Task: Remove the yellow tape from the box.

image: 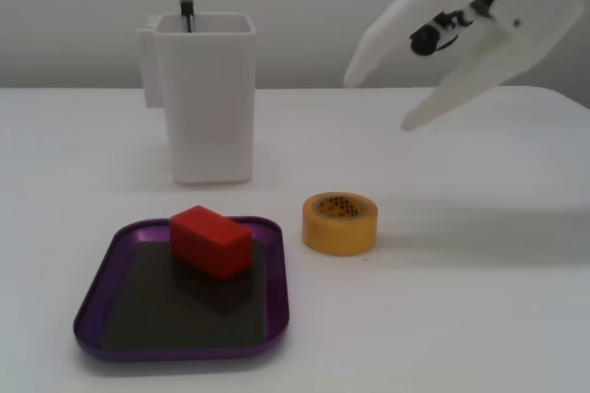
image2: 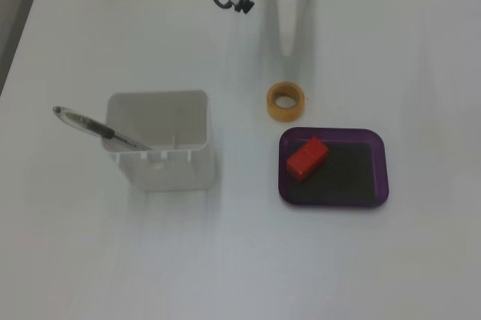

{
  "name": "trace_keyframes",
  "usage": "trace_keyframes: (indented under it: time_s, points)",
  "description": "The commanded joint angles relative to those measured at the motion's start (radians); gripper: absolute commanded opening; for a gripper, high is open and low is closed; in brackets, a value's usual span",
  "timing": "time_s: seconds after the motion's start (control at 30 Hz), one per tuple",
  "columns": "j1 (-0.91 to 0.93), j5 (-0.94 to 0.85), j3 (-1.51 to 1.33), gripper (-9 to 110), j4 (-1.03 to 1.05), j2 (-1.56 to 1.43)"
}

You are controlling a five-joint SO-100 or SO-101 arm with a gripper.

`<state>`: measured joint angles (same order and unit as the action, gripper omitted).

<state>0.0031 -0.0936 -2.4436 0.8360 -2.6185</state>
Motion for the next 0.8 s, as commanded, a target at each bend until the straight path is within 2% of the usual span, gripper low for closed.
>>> trace_keyframes:
  time_s: [0.0, 0.33, 0.6, 0.77]
  points:
    - [-0.008, 0.002, -0.035, 17, 0.103, -0.239]
    - [0.006, 0.003, -0.557, 17, 0.21, -0.862]
    - [0.006, 0.008, -0.653, 16, 0.213, -0.793]
    - [0.006, 0.006, -0.649, -1, 0.244, -0.796]
